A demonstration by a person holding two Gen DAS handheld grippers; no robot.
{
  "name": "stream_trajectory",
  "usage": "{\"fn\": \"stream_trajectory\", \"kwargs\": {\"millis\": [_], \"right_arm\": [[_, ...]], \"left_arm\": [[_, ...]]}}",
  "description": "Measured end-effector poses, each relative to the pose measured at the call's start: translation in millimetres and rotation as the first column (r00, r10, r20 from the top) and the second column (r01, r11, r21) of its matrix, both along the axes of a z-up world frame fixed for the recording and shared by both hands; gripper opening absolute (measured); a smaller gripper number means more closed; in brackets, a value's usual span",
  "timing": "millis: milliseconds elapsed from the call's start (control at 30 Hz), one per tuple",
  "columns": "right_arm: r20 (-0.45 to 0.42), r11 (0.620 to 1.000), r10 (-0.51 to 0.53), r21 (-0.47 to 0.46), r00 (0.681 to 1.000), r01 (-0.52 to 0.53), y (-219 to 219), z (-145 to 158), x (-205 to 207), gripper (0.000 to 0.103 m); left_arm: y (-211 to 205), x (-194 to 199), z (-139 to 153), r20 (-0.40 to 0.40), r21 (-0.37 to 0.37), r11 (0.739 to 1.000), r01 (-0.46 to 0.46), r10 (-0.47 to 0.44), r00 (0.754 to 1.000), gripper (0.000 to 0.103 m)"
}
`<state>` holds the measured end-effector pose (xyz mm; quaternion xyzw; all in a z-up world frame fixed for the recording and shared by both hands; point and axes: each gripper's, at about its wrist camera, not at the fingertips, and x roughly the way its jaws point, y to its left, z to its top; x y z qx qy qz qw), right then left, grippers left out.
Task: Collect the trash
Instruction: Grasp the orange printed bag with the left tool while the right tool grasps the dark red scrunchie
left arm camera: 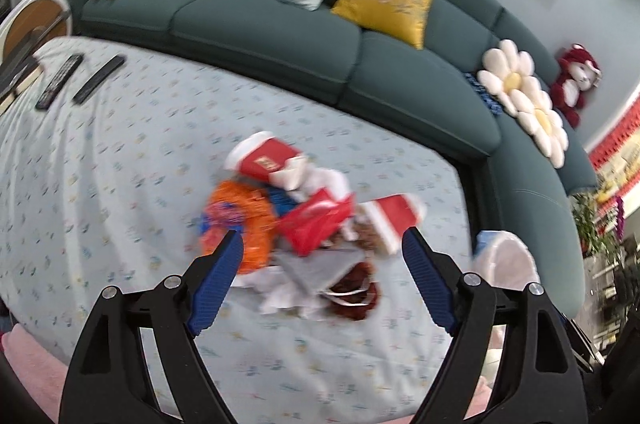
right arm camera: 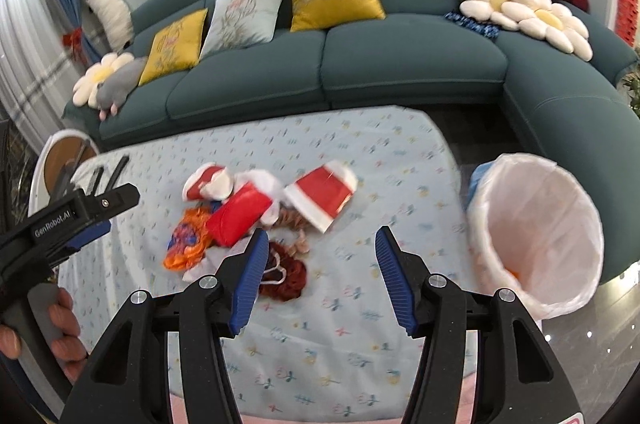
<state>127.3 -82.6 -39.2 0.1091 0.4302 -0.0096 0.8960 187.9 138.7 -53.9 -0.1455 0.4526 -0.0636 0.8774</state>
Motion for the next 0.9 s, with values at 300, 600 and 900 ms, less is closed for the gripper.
{"fn": "stream_trajectory", "kwargs": {"millis": [300,600,900], "right_arm": [[-0.088,1.0,0.029,-0.005,0.996,-0.03,33.1,-42.4,21.0,0.054],[-0.194,1.0,0.013,-0.006,0.981,-0.014,41.6,-96.8,41.1,0.054],[-0.268,1.0,0.006,0.006,0.963,-0.005,44.7,-134.5,57.9,0.039]], "left_arm": [[56.9,19.7,-63.7,-0.157,-0.002,0.994,-0.105,0.104,0.982,0.077],[85.6,41.8,-117.9,-0.282,-0.059,0.985,-0.162,0.139,0.949,0.076],[71.6,58.1,-143.2,-0.343,-0.109,0.984,-0.139,0.094,0.935,0.058]]}}
